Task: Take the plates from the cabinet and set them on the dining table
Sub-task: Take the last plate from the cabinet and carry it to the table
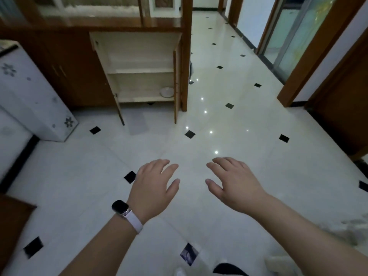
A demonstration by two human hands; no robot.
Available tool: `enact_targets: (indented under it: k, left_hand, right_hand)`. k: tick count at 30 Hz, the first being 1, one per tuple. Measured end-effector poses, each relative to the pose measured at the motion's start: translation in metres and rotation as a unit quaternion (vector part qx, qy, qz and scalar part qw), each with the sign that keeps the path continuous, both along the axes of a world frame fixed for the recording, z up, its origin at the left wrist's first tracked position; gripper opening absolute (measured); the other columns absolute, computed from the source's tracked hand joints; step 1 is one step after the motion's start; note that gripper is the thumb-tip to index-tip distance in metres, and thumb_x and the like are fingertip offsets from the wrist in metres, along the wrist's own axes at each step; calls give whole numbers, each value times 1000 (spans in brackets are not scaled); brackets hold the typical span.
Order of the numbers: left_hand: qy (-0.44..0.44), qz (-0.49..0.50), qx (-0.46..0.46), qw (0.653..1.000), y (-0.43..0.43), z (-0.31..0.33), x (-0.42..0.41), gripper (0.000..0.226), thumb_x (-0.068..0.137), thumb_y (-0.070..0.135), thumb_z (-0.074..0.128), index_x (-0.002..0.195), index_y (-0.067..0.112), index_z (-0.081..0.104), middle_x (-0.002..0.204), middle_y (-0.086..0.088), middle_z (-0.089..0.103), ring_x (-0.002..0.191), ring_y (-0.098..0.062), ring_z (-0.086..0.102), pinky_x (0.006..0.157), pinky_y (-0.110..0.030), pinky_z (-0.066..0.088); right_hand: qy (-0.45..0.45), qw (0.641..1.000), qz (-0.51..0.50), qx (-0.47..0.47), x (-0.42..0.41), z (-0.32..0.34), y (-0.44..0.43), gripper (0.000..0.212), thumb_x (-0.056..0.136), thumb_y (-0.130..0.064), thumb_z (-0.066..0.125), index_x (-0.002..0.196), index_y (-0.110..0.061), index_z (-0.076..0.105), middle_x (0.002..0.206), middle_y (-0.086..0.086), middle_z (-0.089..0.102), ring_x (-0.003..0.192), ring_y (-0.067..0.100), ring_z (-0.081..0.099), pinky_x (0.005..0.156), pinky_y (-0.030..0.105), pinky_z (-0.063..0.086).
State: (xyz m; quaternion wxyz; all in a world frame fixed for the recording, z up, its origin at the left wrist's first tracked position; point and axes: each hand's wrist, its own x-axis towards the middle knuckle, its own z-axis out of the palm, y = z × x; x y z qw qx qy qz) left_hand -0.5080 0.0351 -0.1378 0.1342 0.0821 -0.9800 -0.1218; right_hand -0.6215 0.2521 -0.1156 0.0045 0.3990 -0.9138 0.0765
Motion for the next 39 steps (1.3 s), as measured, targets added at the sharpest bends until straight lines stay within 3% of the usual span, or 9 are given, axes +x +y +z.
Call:
enact_targets:
  k: [8,16,25,39]
  left_hand:
    - [-14,53,-15,998,-67,-4,-24,41,86,39,49,120,20,63,116,-1,66,112,-26,59,96,-42,43]
    - [-31,109,-18,993,-139,-12,-125,43,86,38,47,120,19,64,117,-1,66,112,-25,59,96,-42,43]
    - [-12,115,-42,992,-212,10,-260,41,87,37,47,117,17,66,113,-3,67,106,-26,61,92,-39,44]
    - [-13,130,-22,991,-383,3,-350,41,87,37,46,116,16,66,114,-4,67,105,-25,61,90,-41,46]
  right_hand:
    - [-11,998,56,-14,-48,-13,-82,50,88,-50,41,120,-18,63,117,0,65,109,24,59,88,40,47]
    - [-42,995,87,-2,-162,-33,-171,52,88,-52,38,121,-19,62,119,0,64,111,24,59,91,40,46]
    - [-46,994,102,14,-303,-14,-251,55,90,-54,32,127,-22,56,126,-3,60,118,21,53,96,38,41]
    - [-33,991,120,42,-404,-13,-422,53,95,-54,32,137,-25,48,138,-4,52,127,18,45,104,36,34]
